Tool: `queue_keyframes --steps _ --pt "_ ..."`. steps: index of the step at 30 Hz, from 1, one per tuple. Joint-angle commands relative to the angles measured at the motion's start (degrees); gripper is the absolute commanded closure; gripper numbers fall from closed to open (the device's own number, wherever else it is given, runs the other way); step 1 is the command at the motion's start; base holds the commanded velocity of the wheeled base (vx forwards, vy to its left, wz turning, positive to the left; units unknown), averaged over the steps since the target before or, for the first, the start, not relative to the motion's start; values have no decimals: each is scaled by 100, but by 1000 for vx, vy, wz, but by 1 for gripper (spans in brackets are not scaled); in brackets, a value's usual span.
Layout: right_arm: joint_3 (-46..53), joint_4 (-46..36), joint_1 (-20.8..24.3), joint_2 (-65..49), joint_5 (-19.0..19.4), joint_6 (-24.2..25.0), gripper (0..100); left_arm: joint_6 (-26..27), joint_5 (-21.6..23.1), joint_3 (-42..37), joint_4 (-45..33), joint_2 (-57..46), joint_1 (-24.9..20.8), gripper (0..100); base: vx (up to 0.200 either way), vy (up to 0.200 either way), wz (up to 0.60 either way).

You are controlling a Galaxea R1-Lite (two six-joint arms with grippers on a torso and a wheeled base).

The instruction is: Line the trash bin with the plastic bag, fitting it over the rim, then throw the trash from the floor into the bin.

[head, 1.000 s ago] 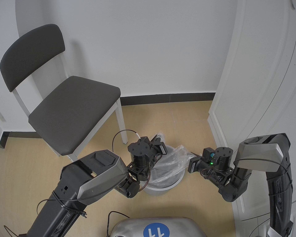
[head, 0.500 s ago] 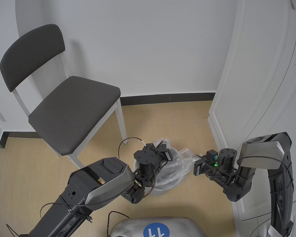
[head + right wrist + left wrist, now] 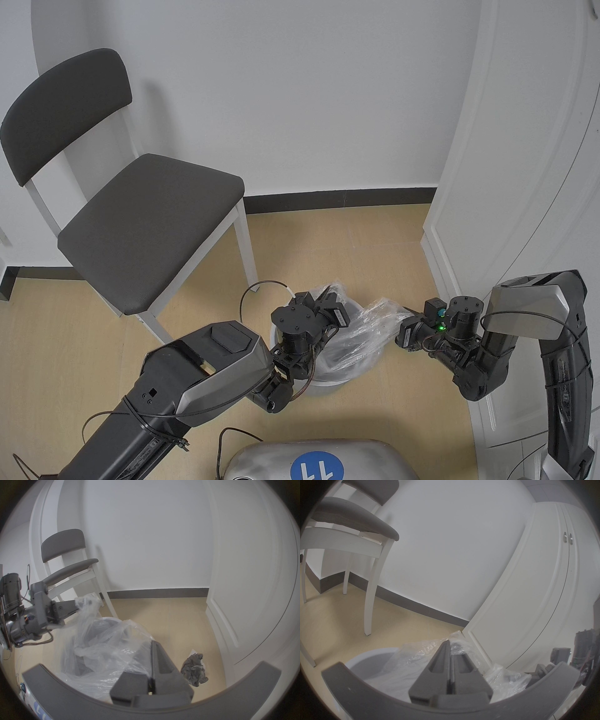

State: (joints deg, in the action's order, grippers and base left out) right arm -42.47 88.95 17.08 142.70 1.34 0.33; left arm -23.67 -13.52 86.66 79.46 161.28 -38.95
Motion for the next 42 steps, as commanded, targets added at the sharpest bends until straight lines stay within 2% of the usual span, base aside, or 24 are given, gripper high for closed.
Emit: queue_keyframes --steps 1,8,13,22,29,36,42 --pt "160 105 322 -129 -20 73 100 3 7 167 -27 167 89 100 0 0 0" --pt "670 105 911 -814 -240 257 100 3 -2 105 43 35 107 100 0 0 0" --pt "1162 105 1105 -1271 -240 187 100 3 -2 -62 237 -132 98 100 0 0 0" --pt "1224 105 639 -1166 -143 -332 100 -6 16 -308 509 -238 89 100 0 0 0" --pt "1101 105 437 -744 165 -349 100 -146 385 -308 553 -53 133 100 0 0 0" --pt "283 105 305 355 138 -349 100 -111 860 88 448 343 230 100 0 0 0" --pt "-15 105 243 627 121 -288 100 -120 877 202 246 378 283 100 0 0 0"
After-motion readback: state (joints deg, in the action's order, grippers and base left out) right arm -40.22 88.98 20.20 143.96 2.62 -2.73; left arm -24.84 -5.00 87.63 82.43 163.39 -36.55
